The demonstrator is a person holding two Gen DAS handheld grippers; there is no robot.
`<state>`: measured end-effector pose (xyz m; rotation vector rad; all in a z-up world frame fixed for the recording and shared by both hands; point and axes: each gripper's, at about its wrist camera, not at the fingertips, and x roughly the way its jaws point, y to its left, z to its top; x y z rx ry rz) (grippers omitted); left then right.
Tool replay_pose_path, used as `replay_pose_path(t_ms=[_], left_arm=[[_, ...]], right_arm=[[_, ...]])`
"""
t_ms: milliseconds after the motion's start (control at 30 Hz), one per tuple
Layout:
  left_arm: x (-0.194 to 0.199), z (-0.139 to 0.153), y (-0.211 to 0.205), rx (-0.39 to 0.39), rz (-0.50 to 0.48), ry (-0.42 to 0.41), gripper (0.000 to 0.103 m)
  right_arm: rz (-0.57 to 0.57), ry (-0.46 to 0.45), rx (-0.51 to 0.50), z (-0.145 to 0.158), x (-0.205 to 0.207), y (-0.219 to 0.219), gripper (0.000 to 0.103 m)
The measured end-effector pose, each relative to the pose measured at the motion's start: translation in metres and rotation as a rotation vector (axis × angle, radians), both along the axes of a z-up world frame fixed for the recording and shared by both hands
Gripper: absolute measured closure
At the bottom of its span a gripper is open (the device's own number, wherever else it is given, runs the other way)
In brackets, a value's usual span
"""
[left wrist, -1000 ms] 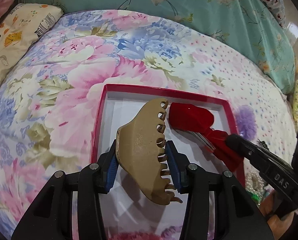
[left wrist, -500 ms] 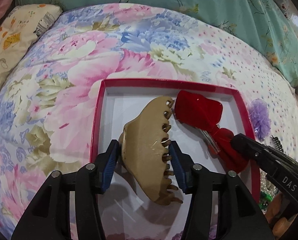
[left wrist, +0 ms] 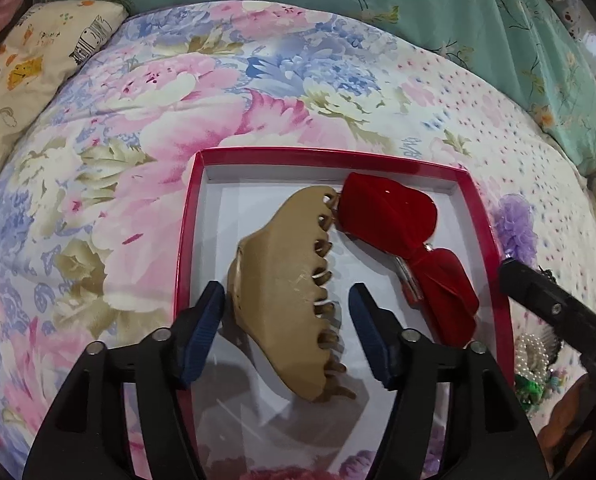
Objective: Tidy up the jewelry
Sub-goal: 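Carry the claw clip and red bow into the tray and release both, then grasp the purple tulle flower with the left tool while the right tool grasps the black pearl comb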
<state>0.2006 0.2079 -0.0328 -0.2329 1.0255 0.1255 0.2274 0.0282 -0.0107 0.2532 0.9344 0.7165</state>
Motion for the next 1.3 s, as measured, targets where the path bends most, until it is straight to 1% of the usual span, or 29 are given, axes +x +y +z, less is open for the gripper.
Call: replay_pose_path(t_ms=[33,100,200,233,300,500,667,1000,1133,1300], left_arm=[[-0.002,0.002,-0.002,0.000,0.000,-0.003,0.032],[-0.005,0.006,-0.004,-0.010,-0.004,-0.015,0.029],[-0.011,0.016,-0.008,-0.018,-0.007,-0.032,0.027],[-0.015,0.020,-0.010,-0.021,-0.008,-0.041,0.026],[-0.021,0.027,-0.014,-0.022,-0.011,-0.055,0.026],[-0.040,0.044,-0.030,-0.051,-0.029,-0.089,0.024],[-0.055,0.054,-0.052,-0.072,-0.065,-0.108,0.024],[-0.070,0.060,-0.098,-0.105,-0.136,-0.106,0.023],[-0.070,0.062,-0.112,-0.098,-0.161,-0.105,0.023],[-0.067,0.065,-0.124,-0.093,-0.182,-0.106,0.023]], right_arm=[[-0.004,0.001,0.005,0.002,-0.001,-0.003,0.067],[-0.014,0.002,0.020,0.007,-0.004,-0.012,0.067],[-0.036,-0.006,0.040,0.018,-0.011,-0.034,0.067],[-0.045,-0.009,0.045,0.021,-0.013,-0.041,0.064],[-0.066,-0.021,0.051,0.029,-0.019,-0.059,0.060],[-0.144,-0.029,0.035,0.037,-0.033,-0.112,0.060],[-0.196,-0.019,0.033,0.037,-0.043,-0.149,0.060],[-0.285,0.001,0.023,0.028,-0.067,-0.205,0.059],[-0.302,0.007,0.018,0.024,-0.070,-0.216,0.059],[-0.305,0.026,0.017,0.017,-0.069,-0.218,0.059]])
